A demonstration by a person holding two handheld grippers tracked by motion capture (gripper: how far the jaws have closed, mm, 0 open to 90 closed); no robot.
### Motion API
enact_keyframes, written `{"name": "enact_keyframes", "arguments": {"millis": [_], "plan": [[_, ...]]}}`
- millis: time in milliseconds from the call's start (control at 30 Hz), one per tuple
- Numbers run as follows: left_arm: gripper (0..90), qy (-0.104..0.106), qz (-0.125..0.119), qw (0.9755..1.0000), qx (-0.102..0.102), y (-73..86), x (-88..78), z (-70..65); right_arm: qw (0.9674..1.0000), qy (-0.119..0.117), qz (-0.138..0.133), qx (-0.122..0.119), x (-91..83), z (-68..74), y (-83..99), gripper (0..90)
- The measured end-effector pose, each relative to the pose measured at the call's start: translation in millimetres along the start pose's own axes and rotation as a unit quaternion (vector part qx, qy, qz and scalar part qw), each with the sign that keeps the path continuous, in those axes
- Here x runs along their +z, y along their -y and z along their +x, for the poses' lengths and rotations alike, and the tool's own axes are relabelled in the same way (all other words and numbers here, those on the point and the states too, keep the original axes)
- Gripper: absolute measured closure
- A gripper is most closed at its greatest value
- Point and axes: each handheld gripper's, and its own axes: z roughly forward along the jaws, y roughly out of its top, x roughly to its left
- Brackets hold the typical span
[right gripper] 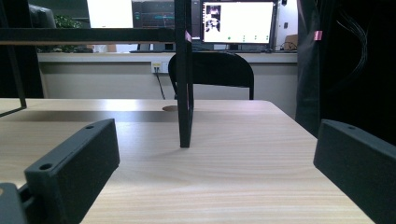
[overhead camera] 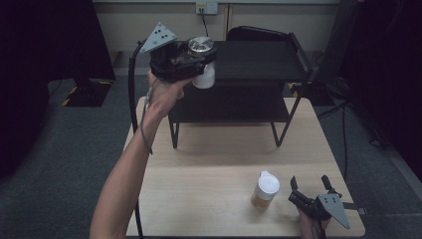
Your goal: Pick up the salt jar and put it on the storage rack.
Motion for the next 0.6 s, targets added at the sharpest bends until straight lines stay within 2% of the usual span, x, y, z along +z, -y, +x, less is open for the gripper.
{"name": "enact_keyframes", "arguments": {"millis": [133, 267, 400, 533, 600], "plan": [[35.1, -0.037, 0.008, 0.9993, 0.002, -1.1, 22.2, 2.1, 1.0000, -0.001, 0.001, 0.001, 0.0, -0.3, -0.2, 0.0], [35.2, -0.062, 0.019, 0.9978, -0.016, 1.3, 40.1, 7.3, 1.0000, -0.001, 0.001, 0.001, 0.1, -0.4, -0.2, 0.0], [35.2, -0.066, 0.019, 0.9972, -0.030, 7.7, 46.1, 11.9, 1.0000, -0.002, 0.001, 0.001, 0.1, -0.8, -0.3, 0.0], [35.2, -0.071, 0.023, 0.9971, -0.017, 6.2, 50.3, 8.9, 1.0000, -0.003, 0.001, 0.001, 0.1, -1.1, -0.4, 0.0], [35.1, -0.071, 0.021, 0.9970, -0.022, 7.6, 51.7, 10.1, 1.0000, -0.002, 0.001, 0.001, 0.1, -1.0, -0.3, 0.0]]}}
